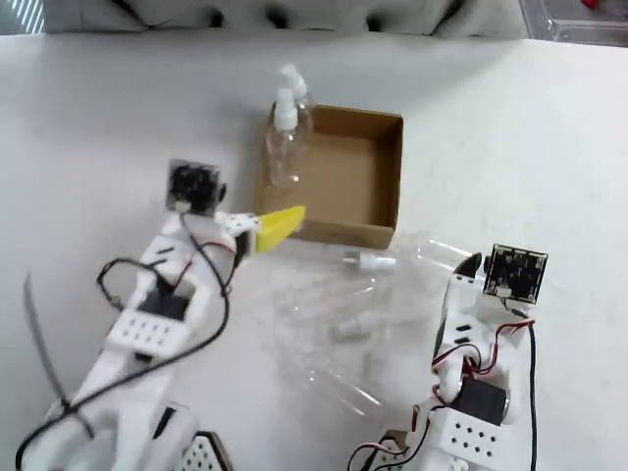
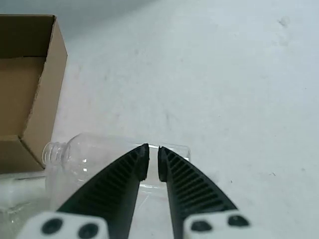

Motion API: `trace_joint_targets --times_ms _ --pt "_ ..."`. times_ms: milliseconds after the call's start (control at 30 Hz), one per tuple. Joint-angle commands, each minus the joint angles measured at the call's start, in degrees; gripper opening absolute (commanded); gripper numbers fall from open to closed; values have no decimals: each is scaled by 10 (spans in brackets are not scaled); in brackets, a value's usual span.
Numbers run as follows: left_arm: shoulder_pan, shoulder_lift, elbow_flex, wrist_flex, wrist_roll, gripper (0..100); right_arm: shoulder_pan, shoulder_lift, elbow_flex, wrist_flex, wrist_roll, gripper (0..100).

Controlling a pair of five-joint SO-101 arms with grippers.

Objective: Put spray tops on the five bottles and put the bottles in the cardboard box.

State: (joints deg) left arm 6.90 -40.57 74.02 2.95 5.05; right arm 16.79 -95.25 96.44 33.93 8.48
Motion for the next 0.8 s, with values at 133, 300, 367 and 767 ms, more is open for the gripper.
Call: trace_joint_targets --times_ms 133,300,367,767 --pt "-88 -243 85 157 2 430 8 6 7 2 8 15" --pt "-125 -356 149 241 3 430 8 6 7 2 8 15" --pt "-125 -398 184 261 4 430 8 6 7 2 8 15" --pt "-123 -551 233 467 5 429 45 0 7 -7 7 15"
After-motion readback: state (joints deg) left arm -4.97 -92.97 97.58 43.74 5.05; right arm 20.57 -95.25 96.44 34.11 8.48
